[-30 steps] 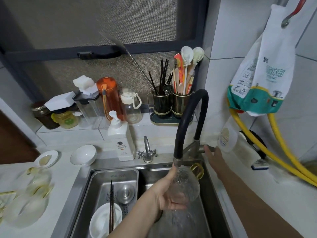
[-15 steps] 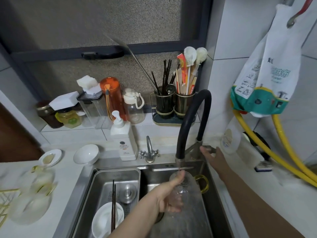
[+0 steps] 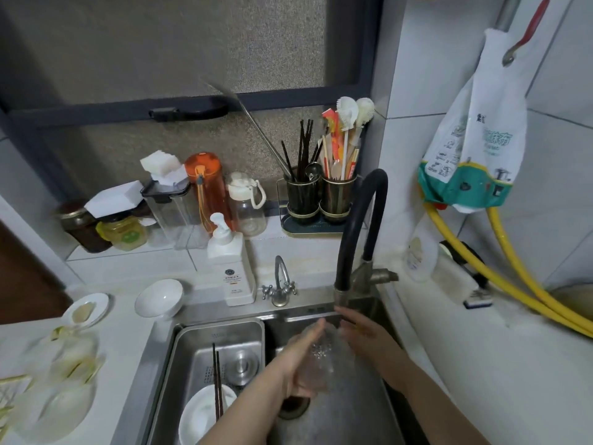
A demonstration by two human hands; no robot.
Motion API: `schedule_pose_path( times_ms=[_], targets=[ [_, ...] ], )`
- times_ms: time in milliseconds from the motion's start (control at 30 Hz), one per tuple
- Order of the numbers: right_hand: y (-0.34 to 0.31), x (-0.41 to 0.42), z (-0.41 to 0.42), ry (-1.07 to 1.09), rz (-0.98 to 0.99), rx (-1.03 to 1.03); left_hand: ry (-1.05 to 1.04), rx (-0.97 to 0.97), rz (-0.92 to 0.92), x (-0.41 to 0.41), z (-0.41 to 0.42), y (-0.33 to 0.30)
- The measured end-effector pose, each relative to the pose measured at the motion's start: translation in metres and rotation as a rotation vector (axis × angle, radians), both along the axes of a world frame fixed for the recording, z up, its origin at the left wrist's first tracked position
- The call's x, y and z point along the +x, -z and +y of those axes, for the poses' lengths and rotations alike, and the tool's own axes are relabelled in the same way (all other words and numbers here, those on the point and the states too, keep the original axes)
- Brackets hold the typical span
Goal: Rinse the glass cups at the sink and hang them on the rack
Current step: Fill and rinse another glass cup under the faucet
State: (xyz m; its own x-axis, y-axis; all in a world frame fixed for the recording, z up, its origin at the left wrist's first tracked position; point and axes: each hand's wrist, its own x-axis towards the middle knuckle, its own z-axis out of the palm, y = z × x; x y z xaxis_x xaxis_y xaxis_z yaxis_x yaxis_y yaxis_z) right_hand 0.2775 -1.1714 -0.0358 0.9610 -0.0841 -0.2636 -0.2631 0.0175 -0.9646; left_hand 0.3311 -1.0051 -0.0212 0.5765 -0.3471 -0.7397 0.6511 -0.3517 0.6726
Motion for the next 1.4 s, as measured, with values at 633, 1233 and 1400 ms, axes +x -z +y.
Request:
schedule_pose_path(
  times_ms=[633, 1233, 1400],
  targets=[
    [-0.021, -0.049, 0.066, 0.229, 0.001, -0.063, 0.595, -0.122, -0.589, 0.007, 0.067, 0.003],
    [-0.059, -0.086, 0.090, 0.154, -0.196, -0.282, 0.686, -0.285, -0.617, -0.002, 0.102, -0.045],
    [-0.059, -0.097, 0.086, 0.129, -0.162, -0.299, 0.708, -0.223, -0.708, -0.016, 0.104, -0.055]
  ],
)
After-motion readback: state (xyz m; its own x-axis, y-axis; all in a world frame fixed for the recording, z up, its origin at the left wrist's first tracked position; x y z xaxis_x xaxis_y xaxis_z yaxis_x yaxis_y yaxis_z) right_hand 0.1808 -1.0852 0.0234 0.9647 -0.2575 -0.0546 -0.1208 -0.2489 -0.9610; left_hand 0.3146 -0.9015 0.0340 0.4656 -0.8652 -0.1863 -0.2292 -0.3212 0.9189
